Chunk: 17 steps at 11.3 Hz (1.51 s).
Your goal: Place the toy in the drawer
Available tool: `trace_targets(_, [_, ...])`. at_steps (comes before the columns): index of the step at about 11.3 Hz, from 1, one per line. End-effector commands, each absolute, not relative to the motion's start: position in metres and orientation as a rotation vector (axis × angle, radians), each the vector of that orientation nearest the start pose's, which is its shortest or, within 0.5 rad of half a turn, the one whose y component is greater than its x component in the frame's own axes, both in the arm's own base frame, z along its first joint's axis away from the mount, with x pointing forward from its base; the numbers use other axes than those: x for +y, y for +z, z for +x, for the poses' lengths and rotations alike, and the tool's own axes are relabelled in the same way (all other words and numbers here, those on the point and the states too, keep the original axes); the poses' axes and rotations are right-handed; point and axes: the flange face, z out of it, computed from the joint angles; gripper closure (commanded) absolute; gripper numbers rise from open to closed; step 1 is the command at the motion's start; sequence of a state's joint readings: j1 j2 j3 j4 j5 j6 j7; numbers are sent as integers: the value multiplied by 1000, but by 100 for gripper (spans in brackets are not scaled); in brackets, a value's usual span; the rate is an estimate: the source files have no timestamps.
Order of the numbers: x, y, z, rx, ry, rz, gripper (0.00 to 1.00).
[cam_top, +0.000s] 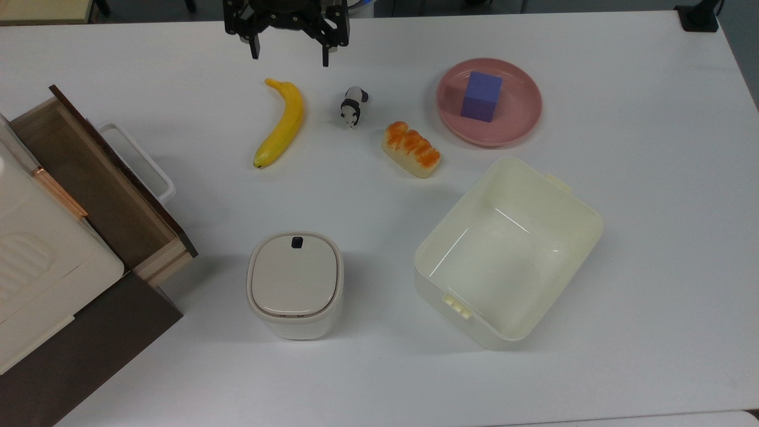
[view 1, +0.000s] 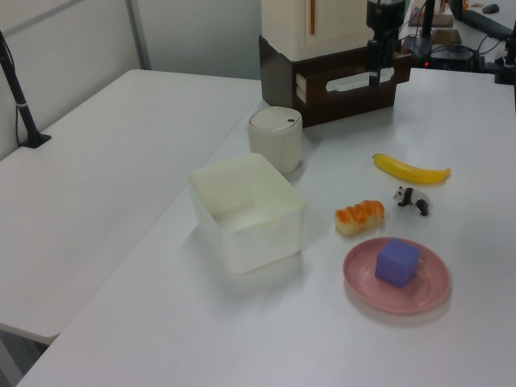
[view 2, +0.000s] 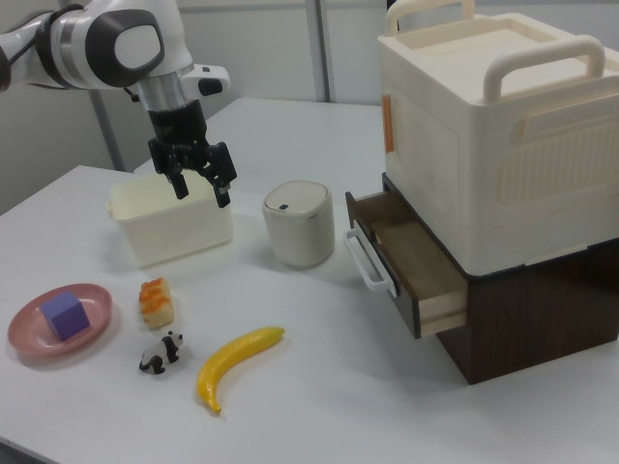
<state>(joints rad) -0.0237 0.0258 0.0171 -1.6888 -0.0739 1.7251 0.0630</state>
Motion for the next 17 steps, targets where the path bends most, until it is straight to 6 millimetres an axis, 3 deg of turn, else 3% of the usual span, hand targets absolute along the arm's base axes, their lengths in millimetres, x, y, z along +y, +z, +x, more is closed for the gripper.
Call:
trace_targets(1, [-8,573,571,125,-17,-3184,0])
trace_targets(9, [-10,572,571,132,-12,-3184,0])
trace_targets(11, [-19,566,570,143,6,-3184,0])
trace_targets(15, [-10,536,562,167,116,-3122,0])
trace_targets(17, [-1,510,555,149,207,-3118,0])
